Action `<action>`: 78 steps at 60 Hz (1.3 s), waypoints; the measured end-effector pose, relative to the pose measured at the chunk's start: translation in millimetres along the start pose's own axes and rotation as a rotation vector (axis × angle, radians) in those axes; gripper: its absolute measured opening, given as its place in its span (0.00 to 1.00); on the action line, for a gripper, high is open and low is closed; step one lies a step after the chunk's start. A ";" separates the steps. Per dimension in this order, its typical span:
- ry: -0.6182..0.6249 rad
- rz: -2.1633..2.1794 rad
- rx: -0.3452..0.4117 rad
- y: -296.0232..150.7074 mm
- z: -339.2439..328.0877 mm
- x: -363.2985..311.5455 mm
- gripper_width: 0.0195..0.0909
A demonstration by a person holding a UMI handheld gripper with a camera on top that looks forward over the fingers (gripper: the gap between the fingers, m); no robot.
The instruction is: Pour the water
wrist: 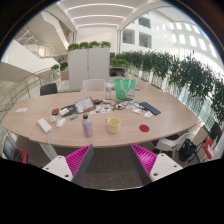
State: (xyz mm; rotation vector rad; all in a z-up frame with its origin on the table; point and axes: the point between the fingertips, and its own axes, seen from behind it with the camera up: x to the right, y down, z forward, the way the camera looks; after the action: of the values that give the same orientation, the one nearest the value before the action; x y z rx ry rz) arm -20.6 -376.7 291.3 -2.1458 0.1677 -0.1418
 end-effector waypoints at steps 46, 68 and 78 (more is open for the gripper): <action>-0.184 -0.025 0.306 39.2 319.4 -145.2 0.89; -0.138 -0.035 0.359 -11.1 438.2 -185.0 0.48; -0.140 -0.051 0.391 -13.4 438.9 -185.5 0.40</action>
State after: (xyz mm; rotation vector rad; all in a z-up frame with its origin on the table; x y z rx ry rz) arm -129.2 23.3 55.8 -1.7628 0.0022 -0.0481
